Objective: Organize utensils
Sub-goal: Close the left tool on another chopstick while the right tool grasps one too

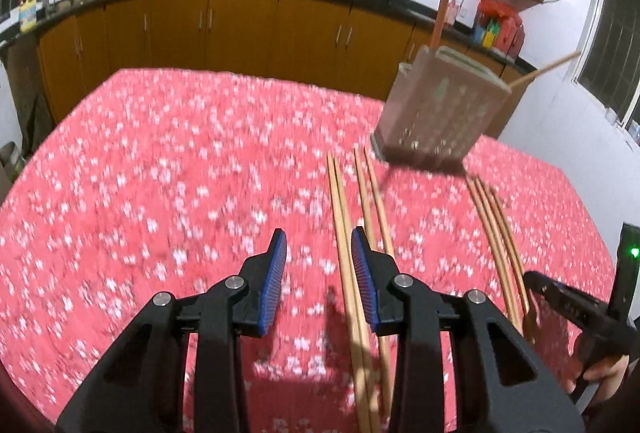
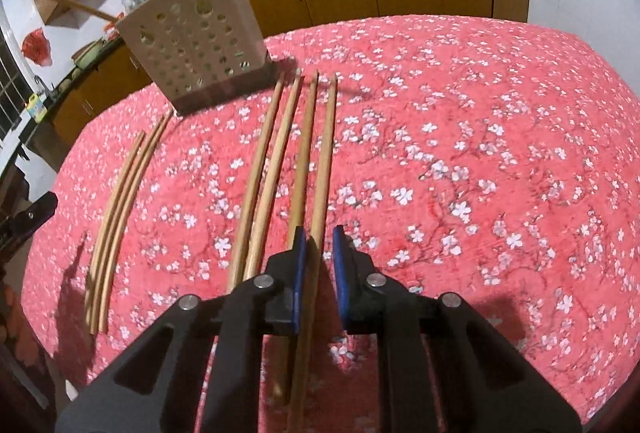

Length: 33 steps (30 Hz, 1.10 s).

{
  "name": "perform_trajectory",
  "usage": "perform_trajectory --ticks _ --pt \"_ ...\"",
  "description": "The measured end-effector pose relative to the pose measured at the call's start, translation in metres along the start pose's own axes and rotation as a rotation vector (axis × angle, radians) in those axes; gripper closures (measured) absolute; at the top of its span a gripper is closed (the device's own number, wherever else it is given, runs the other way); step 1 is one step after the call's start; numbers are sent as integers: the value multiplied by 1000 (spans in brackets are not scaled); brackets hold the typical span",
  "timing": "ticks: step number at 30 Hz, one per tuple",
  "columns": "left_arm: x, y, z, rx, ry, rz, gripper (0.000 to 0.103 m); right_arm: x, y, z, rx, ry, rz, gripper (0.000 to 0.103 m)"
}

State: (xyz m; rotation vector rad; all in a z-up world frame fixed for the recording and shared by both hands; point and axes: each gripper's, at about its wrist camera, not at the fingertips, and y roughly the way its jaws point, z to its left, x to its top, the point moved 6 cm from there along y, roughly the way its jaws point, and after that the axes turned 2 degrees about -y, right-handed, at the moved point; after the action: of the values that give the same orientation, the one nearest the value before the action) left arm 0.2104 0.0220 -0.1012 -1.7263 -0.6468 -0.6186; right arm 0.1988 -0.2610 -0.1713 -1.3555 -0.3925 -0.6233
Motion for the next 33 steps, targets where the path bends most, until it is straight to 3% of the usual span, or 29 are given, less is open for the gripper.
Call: perform_trajectory --ticks 7,15,21,28,33 --pt "-20 7 -2 -29 -14 56 72 4 -1 -6 -83 -39 -16 95" --pt "-33 16 -19 -73 44 105 85 8 2 -20 -96 1 -27 95" --pt "-44 26 -20 -33 85 148 88 8 2 -19 -94 -2 -29 95" --pt "-48 27 -28 26 150 142 89 5 0 -14 -114 -29 -34 95" --pt "-49 24 -22 35 128 142 95 0 -3 -12 -101 -35 -33 94"
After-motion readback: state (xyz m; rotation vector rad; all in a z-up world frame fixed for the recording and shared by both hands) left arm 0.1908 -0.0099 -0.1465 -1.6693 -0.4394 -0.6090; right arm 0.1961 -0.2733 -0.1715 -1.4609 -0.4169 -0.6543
